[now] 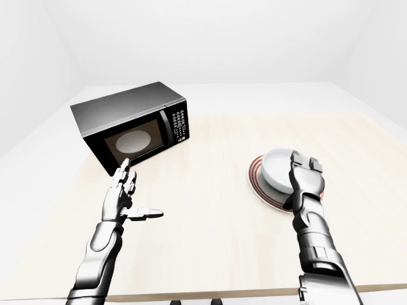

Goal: Pick up the white bowl and put it on the plate.

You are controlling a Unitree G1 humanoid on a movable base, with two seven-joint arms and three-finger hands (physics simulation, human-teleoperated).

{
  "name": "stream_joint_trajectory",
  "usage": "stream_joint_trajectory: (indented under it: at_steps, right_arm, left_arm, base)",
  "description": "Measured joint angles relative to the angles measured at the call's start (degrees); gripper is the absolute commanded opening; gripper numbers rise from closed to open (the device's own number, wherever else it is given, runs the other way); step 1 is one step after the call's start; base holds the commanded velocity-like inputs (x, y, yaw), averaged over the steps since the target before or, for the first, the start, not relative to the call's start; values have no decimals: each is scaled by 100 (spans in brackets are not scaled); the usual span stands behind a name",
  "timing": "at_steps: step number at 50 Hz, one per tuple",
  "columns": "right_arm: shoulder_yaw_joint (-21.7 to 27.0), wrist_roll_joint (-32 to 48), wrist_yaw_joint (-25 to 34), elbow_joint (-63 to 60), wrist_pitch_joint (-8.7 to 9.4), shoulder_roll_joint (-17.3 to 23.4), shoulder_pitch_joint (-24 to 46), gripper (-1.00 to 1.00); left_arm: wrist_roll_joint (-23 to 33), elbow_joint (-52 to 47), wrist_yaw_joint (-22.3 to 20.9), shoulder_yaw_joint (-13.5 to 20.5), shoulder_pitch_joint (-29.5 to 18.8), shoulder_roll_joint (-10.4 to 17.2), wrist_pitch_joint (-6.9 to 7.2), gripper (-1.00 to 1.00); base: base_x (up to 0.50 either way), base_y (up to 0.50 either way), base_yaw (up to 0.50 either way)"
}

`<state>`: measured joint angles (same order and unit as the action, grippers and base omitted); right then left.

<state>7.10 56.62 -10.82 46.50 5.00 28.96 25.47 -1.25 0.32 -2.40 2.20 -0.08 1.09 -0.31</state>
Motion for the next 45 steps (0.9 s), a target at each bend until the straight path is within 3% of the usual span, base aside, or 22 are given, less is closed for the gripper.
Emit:
stream_joint_trajectory:
  at_steps: [9,22,35,45]
  right_arm:
    - [165,26,446,-982,0,-55,-301,100]
    - [853,131,2662,-4479,0,-151,-443,100]
    - [1214,174,5006,-7246,0,513,794,100]
    - [1115,75,5082,-8459,0,1504,2365,100]
  left_arm:
    - [0,0,0,0,0,0,0,100]
    - [0,0,1,0,0,0,0,100]
    - [0,0,0,0,0,0,0,100]
    - [0,0,0,0,0,0,-1,100]
  base:
    - [0,0,0]
    - [0,0,0]
    - [0,0,0]
    - [0,0,0]
